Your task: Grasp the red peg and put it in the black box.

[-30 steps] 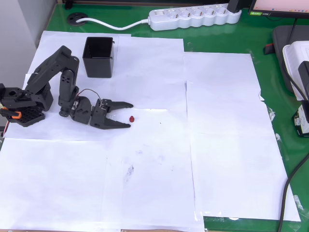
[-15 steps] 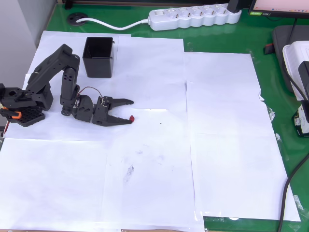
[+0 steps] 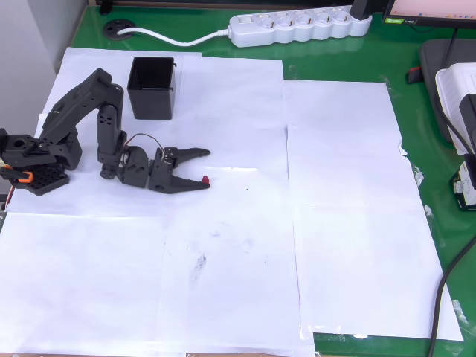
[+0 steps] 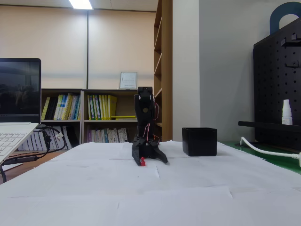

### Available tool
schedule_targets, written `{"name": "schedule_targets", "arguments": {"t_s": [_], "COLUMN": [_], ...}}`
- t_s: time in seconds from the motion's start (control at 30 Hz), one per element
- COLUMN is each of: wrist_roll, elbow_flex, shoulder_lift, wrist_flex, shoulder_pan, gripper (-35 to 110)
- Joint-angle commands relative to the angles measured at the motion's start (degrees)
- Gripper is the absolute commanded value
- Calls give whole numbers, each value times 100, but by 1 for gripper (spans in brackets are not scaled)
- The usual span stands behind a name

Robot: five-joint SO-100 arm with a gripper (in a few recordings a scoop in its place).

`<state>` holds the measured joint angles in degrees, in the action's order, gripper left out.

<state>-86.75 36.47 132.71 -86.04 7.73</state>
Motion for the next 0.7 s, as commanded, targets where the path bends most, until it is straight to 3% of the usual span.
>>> {"name": "schedule_targets", "arguments": {"t_s": [0.0,0.37,0.67], "wrist_roll": [-141,-308,-132], "elbow_flex": [44,-220,-536], "shoulder_lift": [53,18,-659], "wrist_flex": [44,-35,686], "shoulder_pan": [105,202,255], "gripper": [38,38,37]}}
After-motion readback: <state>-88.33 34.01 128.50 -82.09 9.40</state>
